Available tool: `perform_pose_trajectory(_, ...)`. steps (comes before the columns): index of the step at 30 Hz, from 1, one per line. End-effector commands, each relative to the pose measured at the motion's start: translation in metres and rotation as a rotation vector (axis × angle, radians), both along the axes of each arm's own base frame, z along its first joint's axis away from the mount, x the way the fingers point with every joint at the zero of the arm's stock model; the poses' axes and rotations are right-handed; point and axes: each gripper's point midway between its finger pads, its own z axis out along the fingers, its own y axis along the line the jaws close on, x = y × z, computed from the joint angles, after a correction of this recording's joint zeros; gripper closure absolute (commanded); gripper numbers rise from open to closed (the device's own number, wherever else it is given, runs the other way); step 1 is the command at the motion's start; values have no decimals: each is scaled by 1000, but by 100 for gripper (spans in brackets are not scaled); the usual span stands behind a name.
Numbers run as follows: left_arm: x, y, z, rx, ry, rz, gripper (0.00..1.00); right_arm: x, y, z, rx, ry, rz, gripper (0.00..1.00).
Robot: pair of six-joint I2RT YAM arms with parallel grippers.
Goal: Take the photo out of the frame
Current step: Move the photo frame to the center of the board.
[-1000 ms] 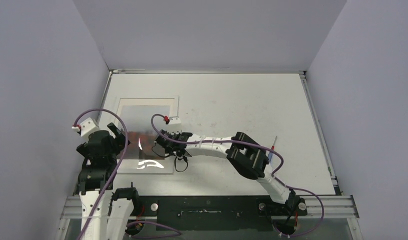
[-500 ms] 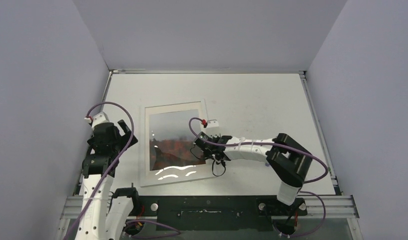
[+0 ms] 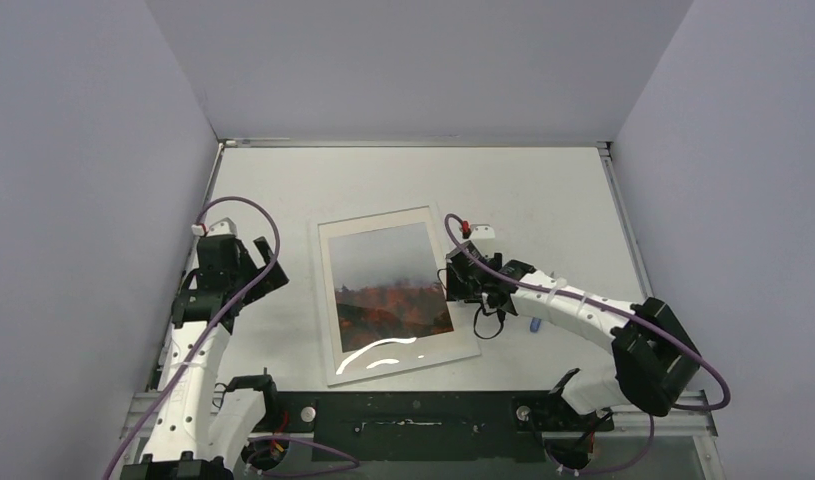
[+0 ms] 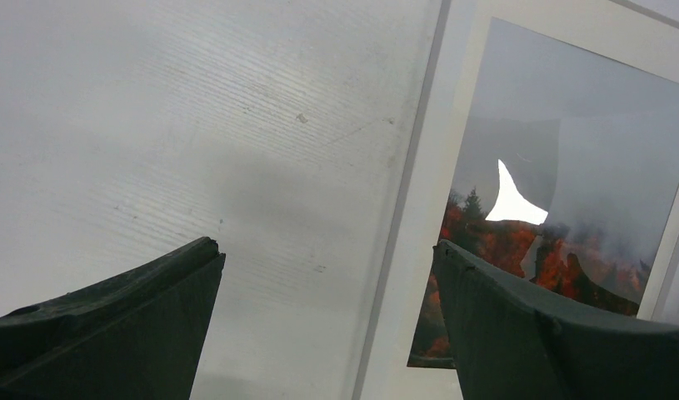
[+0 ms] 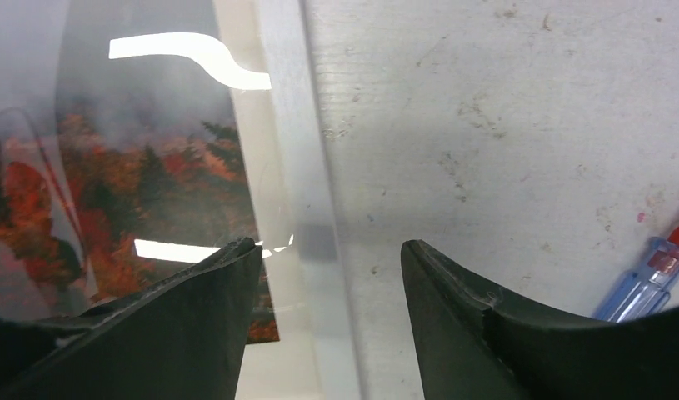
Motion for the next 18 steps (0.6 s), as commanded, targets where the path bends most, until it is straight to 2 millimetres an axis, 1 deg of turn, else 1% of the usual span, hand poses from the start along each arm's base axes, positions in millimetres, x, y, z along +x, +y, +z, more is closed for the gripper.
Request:
perform_pose_trajectory(1,14,-9,11,-36,-43,-55,3,0,21,28,107,-35,50,35)
perform_pose_trajectory(2,14,-12,9,-46,-38,-68,3,1,15,28,99,-39,10,32)
perform_pose_trajectory(4,16,-22,6,-84,-26,-111,3,1,-6,30,44,-53,-92,31)
perform_pose_trajectory(7,17,-32,2,-123,10,-159,3,1,-46,34,-53,-95,-264,31)
perform_pose_trajectory(9,17,-35,-3,-142,39,-171,3,-1,-71,29,-83,-78,-351,31)
perform_pose_trajectory(11,19,-40,-5,-164,48,-186,3,-6,-85,24,-57,-47,-399,31)
perform_pose_trajectory(14,20,-45,-8,-192,62,-207,3,-12,-100,23,-32,-60,-443,30)
perform_pose_trajectory(16,19,-47,-9,-200,70,-208,3,-17,-115,23,-48,-63,-486,30)
perform_pose_trajectory(17,19,-46,-9,-200,71,-207,3,-20,-125,23,-68,-62,-520,30)
perform_pose_trajectory(18,19,-47,-8,-200,68,-209,3,-23,-134,19,-77,-50,-550,30)
